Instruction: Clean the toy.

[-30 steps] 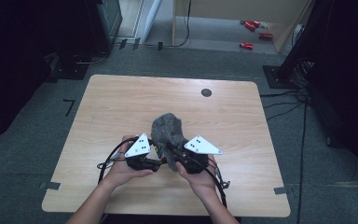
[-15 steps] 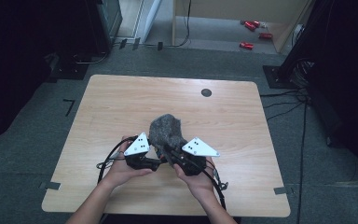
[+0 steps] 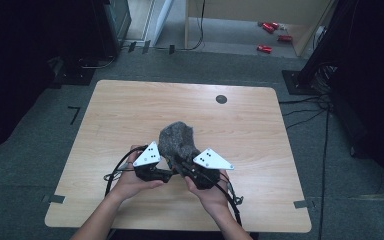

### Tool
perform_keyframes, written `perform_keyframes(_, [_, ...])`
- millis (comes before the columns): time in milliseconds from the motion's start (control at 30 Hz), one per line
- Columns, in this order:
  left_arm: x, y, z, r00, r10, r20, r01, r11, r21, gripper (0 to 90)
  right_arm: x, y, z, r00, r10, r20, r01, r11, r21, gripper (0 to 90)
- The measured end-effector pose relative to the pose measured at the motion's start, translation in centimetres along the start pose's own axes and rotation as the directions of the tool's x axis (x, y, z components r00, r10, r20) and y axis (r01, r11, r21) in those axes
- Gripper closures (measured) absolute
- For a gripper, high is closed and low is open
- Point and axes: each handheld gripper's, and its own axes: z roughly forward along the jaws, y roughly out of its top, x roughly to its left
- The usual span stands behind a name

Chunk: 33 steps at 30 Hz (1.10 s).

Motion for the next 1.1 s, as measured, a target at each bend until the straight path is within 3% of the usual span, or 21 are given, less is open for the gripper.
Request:
perform_keyframes(100, [0.1, 0.2, -0.3, 1.0000, -0.002, 0.002, 0.002, 0.9999, -0.013, 35.7, -0.8, 0.0, 0.0, 0.9996, 0.016, 0.024, -0.016, 1.000, -0.005, 76.2])
perform_keyframes(133, [0.2, 0.2, -0.4, 1.0000, -0.002, 0.000, 0.002, 0.9999, -0.016, 35.7, -1.5, -0.2, 0.0, 0.9982, 0.024, 0.054, -0.024, 1.000, -0.004, 76.2])
perform_keyframes(267, [0.7, 0.2, -0.9, 0.9998, -0.020, 0.004, 0.020, 0.9992, -0.034, 35.7, -2.9, -0.6, -0.2, 0.9928, 0.090, 0.080, -0.090, 0.996, -0.003, 76.3])
perform_keyframes(500, [0.3, 0.1, -0.5, 0.9999, -0.012, 0.005, 0.012, 0.9996, -0.027, 35.7, -0.4, -0.1, -0.3, 0.9991, 0.014, 0.040, -0.014, 1.000, -0.016, 76.2])
perform_keyframes(567, [0.4, 0.2, -0.7, 0.9999, -0.010, 0.001, 0.010, 0.9995, -0.031, 35.7, -0.6, 0.0, -0.2, 0.9994, 0.011, 0.034, -0.011, 1.000, -0.018, 76.2])
perform_keyframes(767, [0.8, 0.1, -1.1, 0.9997, -0.023, 0.006, 0.023, 0.9986, -0.047, 35.7, -2.6, -0.4, -0.4, 0.9939, 0.070, 0.084, -0.070, 0.998, -0.006, 76.6])
perform_keyframes(967, [0.4, 0.1, -0.6, 0.9996, -0.019, 0.021, 0.020, 0.9992, -0.035, 35.7, -0.5, 0.0, -0.3, 0.9990, 0.001, 0.045, 0.000, 1.000, -0.016, 76.5])
perform_keyframes(1100, [0.6, 0.2, -1.1, 0.9996, -0.015, 0.022, 0.016, 0.9986, -0.050, 35.7, -1.1, 0.0, -0.3, 0.9986, 0.008, 0.053, -0.007, 1.000, -0.017, 76.4])
